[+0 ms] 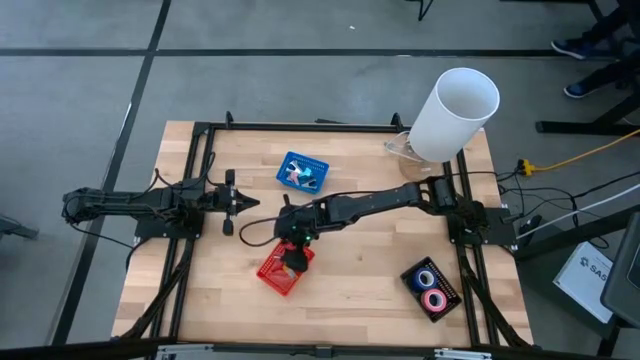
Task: Pick and place Stapler, Stapler remover, tape
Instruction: Put the red stapler into the red bin
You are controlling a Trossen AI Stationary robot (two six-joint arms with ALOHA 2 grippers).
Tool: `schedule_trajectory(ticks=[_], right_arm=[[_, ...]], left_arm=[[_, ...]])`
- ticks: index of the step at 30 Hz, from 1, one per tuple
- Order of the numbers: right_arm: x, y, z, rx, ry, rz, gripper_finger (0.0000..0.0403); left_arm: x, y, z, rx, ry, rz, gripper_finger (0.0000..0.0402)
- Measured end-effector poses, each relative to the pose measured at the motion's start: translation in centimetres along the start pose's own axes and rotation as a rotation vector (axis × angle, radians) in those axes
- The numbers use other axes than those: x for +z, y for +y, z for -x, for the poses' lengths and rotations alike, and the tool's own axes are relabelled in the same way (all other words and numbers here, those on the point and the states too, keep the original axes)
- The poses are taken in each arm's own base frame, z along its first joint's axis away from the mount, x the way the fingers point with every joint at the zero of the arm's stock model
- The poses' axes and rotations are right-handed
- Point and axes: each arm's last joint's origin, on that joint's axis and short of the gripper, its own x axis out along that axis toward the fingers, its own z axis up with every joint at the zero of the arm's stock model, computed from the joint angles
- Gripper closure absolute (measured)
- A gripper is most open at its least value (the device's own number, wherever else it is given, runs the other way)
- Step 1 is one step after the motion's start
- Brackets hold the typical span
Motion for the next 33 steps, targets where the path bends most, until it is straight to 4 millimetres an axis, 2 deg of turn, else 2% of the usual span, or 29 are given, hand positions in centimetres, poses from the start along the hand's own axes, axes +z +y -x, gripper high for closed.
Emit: schedule_trajectory(ticks=[4, 10, 17, 23, 27, 31, 33], right_arm=[[-0.4, 0.2, -0.1, -0.081, 0.014, 0.114, 0.0132], [-1.0, 1.8, -0.6, -0.22, 0.016, 0.315, 0.0132], [-1.6, 2.9, -0.8, -0.225, 0.037, 0.375, 0.0132], [-2.3, 3.2, -0.8, -0.335, 0.092, 0.449, 0.0132], [-2.8, 3.5, -0.7, -0.48, 0.117, 0.462, 0.0132], [-2.1, 4.4, -0.5, -0.291, 0.108, 0.479, 0.0132], [-1.9, 4.6, -0.3, -0.328, 0.087, 0.469, 0.0132]], left_arm=[[0.0, 0.0, 0.0, -0.001, 0.0, 0.0, 0.0393], [0.0, 0.0, 0.0, 0.0, 0.0, 0.0, 0.0389], [0.0, 0.0, 0.0, -0.001, 0.0, 0.0, 0.0393], [0.0, 0.0, 0.0, -0.001, 0.0, 0.0, 0.0389], [0.0, 0.0, 0.0, 0.0, 0.0, 0.0, 0.0392], [0.0, 0.0, 0.0, -0.001, 0.0, 0.0, 0.0393], [0.0, 0.0, 0.0, 0.0, 0.0, 0.0, 0.0391]])
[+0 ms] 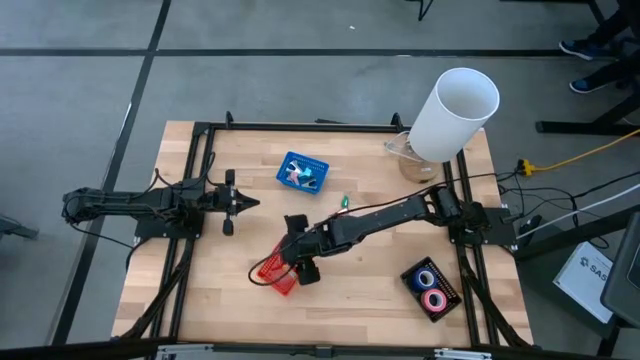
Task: Pick and place Stapler, Stapler remover, tape
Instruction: Put the red stapler into the red bin
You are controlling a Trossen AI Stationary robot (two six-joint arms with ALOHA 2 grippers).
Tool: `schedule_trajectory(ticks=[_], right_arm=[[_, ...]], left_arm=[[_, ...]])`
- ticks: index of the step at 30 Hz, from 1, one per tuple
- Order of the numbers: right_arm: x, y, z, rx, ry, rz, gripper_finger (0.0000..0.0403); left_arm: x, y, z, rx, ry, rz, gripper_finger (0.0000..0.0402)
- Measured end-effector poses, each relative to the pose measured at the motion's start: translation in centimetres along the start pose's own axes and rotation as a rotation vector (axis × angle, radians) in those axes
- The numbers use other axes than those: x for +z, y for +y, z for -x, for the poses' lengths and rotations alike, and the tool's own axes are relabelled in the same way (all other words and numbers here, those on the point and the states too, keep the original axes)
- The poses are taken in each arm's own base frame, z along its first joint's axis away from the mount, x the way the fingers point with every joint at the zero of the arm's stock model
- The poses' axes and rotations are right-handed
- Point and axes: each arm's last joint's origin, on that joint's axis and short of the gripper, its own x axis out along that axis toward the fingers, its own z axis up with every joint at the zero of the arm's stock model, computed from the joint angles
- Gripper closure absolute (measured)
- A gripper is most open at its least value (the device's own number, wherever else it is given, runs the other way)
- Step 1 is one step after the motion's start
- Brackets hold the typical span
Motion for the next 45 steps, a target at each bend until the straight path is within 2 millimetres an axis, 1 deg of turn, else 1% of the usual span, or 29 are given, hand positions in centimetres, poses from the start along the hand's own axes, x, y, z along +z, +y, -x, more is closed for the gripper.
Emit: schedule_trajectory(ticks=[1, 3, 6, 9, 13, 15, 19, 25, 29, 33, 36, 39, 42, 45], right_arm=[[0.0, -0.1, 0.0, -0.032, 0.009, -0.012, 0.0132], [0.0, -0.1, 0.0, -0.018, 0.017, -0.003, 0.0132], [0.3, 0.0, 0.3, 0.009, -0.001, 0.087, 0.0132], [0.3, 0.7, 0.4, -0.038, 0.013, 0.145, 0.0132], [0.3, 1.1, 0.7, -0.069, 0.015, 0.125, 0.0132], [0.4, 1.0, 1.5, -0.074, 0.022, 0.106, 0.0132], [0.8, 1.2, 4.2, -0.068, 0.026, 0.08, 0.0132], [0.1, 0.9, 7.2, -0.051, 0.123, 0.106, 0.0132], [-1.0, 0.9, 8.2, -0.024, 0.179, 0.118, 0.0132], [-3.0, 0.7, 9.0, -0.024, 0.162, 0.13, 0.0132], [-4.5, 0.2, 9.0, -0.052, 0.162, 0.128, 0.0132], [-5.5, -0.8, 9.0, -0.067, 0.161, 0.105, 0.0132], [-6.6, -2.2, 8.4, -0.082, 0.197, 0.081, 0.0132], [-7.1, -3.8, 7.8, -0.094, 0.19, 0.066, 0.0132]], left_arm=[[0.0, 0.0, 0.0, 0.0, 0.0, 0.0, 0.039], [0.0, 0.0, 0.0, 0.0, 0.0, 0.0, 0.0389], [0.0, 0.0, 0.0, 0.0, 0.0, 0.0, 0.0391], [0.0, 0.0, 0.0, 0.0, 0.0, 0.0, 0.0393], [0.0, 0.0, 0.0, 0.0, 0.0, 0.0, 0.0391], [0.0, 0.0, 0.0, 0.0, 0.0, 0.0, 0.0389], [0.0, 0.0, 0.0, 0.0, 0.0, 0.0, 0.0391], [0.0, 0.0, 0.0, 0.0, 0.001, 0.0, 0.0392], [0.0, 0.0, 0.0, 0.0, 0.0, 0.0, 0.0389], [0.0, 0.0, 0.0, 0.0, -0.001, 0.0, 0.0392], [0.0, 0.0, 0.0, 0.0, -0.001, 0.0, 0.0393], [0.0, 0.0, 0.0, 0.0, 0.0, 0.0, 0.0391], [0.0, 0.0, 0.0, 0.0, 0.003, 0.0, 0.0389], [0.0, 0.0, 0.0, 0.0, 0.0, 0.0, 0.0391]])
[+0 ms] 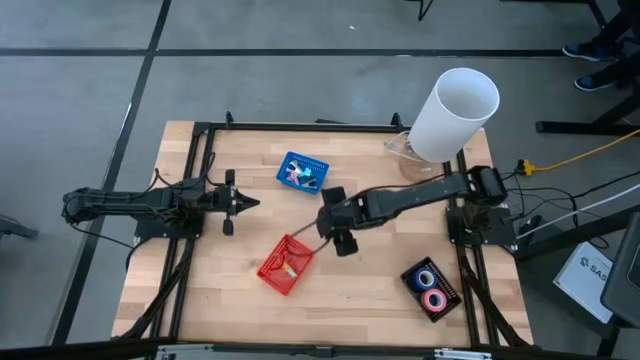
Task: Pick and place Stapler, Stapler remover, tape
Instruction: Put the red stapler into the red bin
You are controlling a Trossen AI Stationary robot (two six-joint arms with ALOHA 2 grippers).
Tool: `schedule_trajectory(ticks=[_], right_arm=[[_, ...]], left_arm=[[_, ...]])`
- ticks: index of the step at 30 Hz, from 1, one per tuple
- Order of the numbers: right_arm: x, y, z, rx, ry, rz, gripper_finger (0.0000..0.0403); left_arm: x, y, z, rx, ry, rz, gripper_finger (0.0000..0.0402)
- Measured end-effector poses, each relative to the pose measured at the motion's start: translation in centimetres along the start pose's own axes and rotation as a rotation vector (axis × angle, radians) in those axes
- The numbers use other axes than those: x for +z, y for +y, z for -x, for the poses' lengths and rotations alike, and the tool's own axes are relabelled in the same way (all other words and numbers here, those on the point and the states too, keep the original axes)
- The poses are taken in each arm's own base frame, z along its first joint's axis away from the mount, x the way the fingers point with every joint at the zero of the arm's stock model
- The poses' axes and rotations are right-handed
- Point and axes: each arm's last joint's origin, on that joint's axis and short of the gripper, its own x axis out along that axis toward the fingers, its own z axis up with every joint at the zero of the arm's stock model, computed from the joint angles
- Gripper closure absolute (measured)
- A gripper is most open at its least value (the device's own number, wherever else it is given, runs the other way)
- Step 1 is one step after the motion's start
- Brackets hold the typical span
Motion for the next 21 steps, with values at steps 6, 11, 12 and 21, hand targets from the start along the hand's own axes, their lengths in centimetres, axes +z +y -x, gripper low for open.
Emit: schedule_trajectory(ticks=[6, 11, 12, 21], right_arm=[[-0.7, -2.8, -0.7, -0.013, 0.008, -0.048, 0.0132], [-1.5, -4.8, -1.1, 0.05, 0.017, -0.058, 0.0132], [-1.6, -5.0, -1.2, 0.064, 0.013, -0.046, 0.0132], [-4.2, -5.5, -2.6, 0.048, -0.021, 0.054, 0.0132]], left_arm=[[0.0, 0.0, 0.0, 0.0, 0.0, 0.0, 0.0391], [0.0, 0.0, 0.0, 0.0, 0.0, 0.0, 0.039], [0.0, 0.0, 0.0, 0.0, 0.0, 0.0, 0.039], [0.0, 0.0, 0.0, 0.0, 0.0, 0.0, 0.0389]])
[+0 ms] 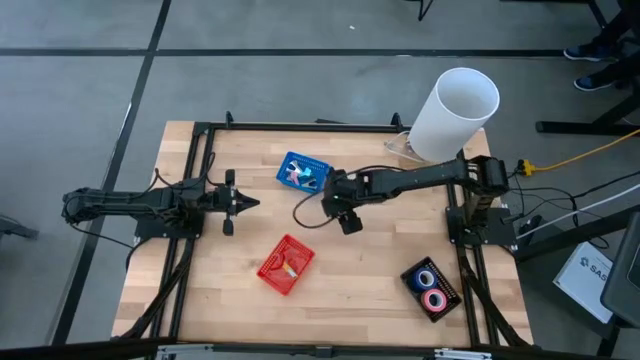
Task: Pick and place Stapler, Stapler remover, tape
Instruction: Put the red stapler into the red bin
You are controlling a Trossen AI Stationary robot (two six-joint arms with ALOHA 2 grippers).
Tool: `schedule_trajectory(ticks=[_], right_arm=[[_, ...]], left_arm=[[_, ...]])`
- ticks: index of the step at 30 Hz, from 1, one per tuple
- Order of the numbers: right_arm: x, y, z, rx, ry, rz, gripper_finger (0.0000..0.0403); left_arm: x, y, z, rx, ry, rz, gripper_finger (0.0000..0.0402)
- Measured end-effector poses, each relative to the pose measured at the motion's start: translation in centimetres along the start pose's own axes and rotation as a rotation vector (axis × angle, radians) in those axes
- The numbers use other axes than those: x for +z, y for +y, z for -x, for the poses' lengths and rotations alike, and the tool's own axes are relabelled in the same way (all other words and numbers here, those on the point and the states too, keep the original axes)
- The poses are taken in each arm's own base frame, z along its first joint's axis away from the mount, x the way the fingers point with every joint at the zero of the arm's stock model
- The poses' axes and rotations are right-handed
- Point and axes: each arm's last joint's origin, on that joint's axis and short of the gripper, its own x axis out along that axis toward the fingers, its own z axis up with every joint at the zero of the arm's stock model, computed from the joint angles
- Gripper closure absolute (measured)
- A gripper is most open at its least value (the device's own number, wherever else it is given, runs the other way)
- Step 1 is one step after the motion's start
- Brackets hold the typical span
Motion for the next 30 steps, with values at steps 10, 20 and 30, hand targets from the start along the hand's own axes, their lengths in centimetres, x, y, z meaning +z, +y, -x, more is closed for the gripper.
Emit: schedule_trajectory(ticks=[10, 20, 30], right_arm=[[-3.6, 0.0, -0.1, 0.024, -0.034, -0.014, 0.0132], [-4.3, 0.0, -0.8, 0.078, -0.092, -0.002, 0.0132], [-4.7, 0.2, -3.0, 0.139, -0.078, 0.01, 0.0132]], left_arm=[[0.0, 0.0, 0.0, -0.001, 0.0, 0.0, 0.0392], [0.0, 0.0, 0.0, -0.001, 0.0, 0.0, 0.0393], [0.0, 0.0, 0.0, 0.0, 0.0, 0.0, 0.0391]])
